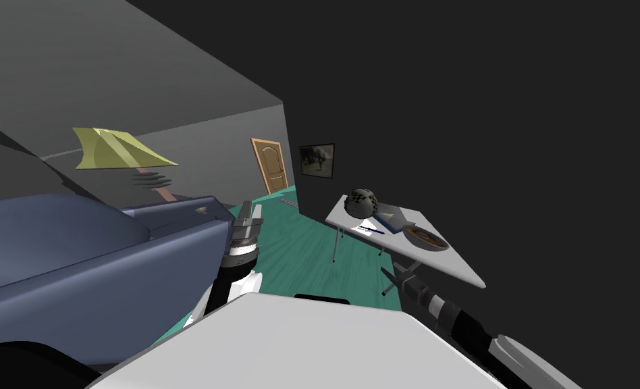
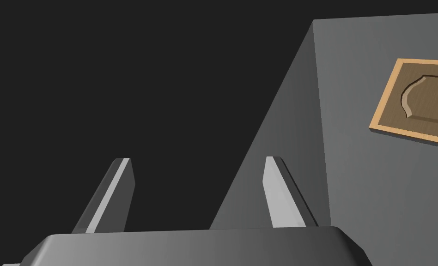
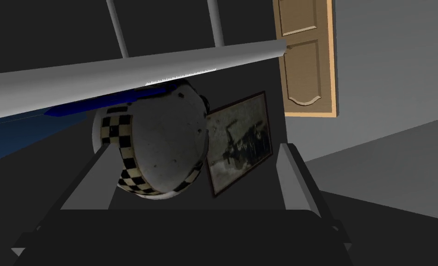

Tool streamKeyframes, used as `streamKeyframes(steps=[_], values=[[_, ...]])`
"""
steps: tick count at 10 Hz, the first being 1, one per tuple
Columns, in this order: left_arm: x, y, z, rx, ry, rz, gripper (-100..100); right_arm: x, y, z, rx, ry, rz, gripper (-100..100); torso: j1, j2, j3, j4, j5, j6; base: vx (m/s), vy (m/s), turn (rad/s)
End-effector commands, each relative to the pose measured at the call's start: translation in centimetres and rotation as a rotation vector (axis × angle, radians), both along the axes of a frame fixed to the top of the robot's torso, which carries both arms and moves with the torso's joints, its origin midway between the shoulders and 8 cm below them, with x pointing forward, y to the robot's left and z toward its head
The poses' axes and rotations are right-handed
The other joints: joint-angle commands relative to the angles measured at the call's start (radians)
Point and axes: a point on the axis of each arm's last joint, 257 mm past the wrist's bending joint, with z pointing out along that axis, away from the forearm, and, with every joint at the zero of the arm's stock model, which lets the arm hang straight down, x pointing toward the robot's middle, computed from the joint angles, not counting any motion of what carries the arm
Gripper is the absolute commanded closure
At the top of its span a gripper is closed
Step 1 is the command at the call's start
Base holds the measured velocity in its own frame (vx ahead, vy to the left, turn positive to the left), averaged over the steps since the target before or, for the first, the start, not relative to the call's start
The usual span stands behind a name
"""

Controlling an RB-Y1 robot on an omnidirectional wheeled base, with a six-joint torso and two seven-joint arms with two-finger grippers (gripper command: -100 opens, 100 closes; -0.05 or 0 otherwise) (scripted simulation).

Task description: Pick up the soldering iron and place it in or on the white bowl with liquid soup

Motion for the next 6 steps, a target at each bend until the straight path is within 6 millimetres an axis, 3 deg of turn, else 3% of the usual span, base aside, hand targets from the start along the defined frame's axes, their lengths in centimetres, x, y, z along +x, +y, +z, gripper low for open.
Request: streamKeyframes(steps=[1, 5, 6], values=[[0.0, 0.0, 0.0, 0.0, 0.0, 0.0, 0, -1.1, -1.6, -1.6, -0.083, 0.043, 0.042, -100, 0.0, 0.0, 0.0, 0.0, 0.0, 0.0, 0.007, 0.078, 0.152], [0.0, 0.0, 0.0, 0.0, 0.0, 0.0, 0, -3.9, -6.3, -4.4, -0.255, 0.149, 0.108, -100, 0.0, -0.001, -0.001, 0.0, 0.0, 0.0, 0.02, 0.061, 0.105], [0.0, 0.0, 0.0, 0.0, 0.0, 0.0, 0, -3.9, -7.1, -4.2, -0.276, 0.156, 0.116, -100, 0.0, -0.002, -0.001, 0.0, 0.0, -0.001, 0.029, 0.053, 0.061]])
